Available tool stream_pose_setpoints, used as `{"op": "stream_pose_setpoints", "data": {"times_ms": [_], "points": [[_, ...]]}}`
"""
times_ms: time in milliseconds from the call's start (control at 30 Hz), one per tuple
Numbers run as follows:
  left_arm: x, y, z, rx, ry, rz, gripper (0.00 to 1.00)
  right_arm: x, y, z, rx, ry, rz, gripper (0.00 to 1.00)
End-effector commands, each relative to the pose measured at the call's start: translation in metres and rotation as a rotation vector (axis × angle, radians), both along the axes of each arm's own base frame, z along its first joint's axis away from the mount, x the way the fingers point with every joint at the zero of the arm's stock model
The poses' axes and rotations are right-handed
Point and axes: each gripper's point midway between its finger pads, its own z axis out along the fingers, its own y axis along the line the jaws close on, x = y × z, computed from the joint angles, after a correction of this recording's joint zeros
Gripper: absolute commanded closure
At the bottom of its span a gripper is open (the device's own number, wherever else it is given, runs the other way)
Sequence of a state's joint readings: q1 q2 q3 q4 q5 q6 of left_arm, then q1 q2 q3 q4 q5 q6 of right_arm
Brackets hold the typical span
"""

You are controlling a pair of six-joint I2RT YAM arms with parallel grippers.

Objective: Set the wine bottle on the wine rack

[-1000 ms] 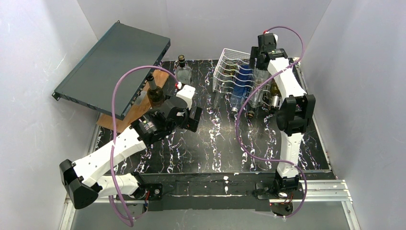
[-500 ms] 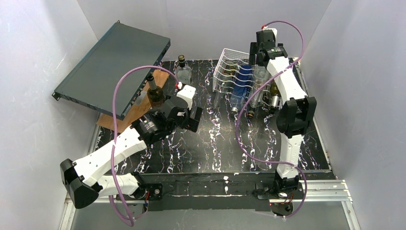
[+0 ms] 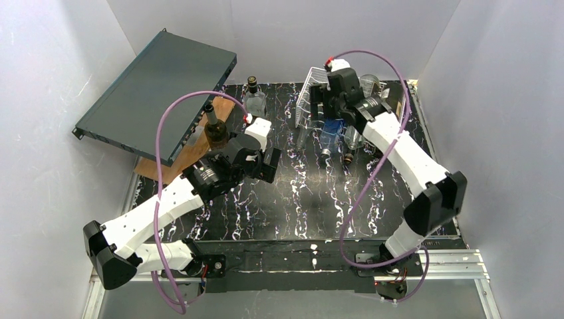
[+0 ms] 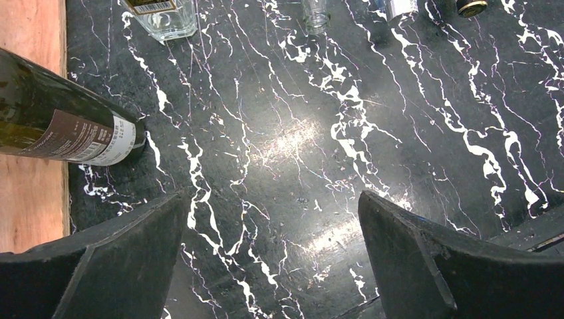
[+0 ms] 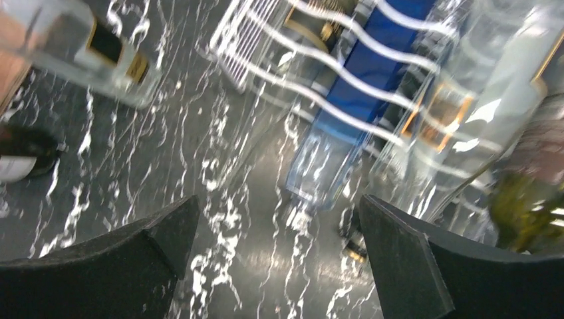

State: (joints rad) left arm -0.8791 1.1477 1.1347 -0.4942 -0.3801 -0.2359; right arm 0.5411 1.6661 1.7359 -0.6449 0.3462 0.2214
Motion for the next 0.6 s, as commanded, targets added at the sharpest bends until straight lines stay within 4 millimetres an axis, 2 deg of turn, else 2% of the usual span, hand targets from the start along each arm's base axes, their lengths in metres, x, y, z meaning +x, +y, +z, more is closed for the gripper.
{"op": "stream_pose_setpoints", "data": {"times_ms": [0, 133, 200, 467, 567], "points": [[-0.001, 0.008, 0.017, -0.038, -0.049, 0.028, 0.02, -0.034, 0.004, -0.008, 0.150, 0.030, 0.095, 0.02], [0.006, 0.021, 0.020, -0.013, -0.106, 0.085, 0.02, -0.066, -0.002, -0.006, 0.191, -0.034, 0.176, 0.02], [0.009, 0.027, 0.019, 0.002, -0.127, 0.106, 0.02, -0.080, -0.005, -0.013, 0.210, -0.042, 0.198, 0.02], [0.021, 0.032, 0.008, 0.096, -0.149, 0.148, 0.02, -0.116, -0.004, -0.030, 0.301, -0.036, 0.258, 0.02], [0.027, 0.031, 0.011, 0.116, -0.135, 0.182, 0.02, -0.123, -0.005, -0.036, 0.289, -0.031, 0.281, 0.02]]}}
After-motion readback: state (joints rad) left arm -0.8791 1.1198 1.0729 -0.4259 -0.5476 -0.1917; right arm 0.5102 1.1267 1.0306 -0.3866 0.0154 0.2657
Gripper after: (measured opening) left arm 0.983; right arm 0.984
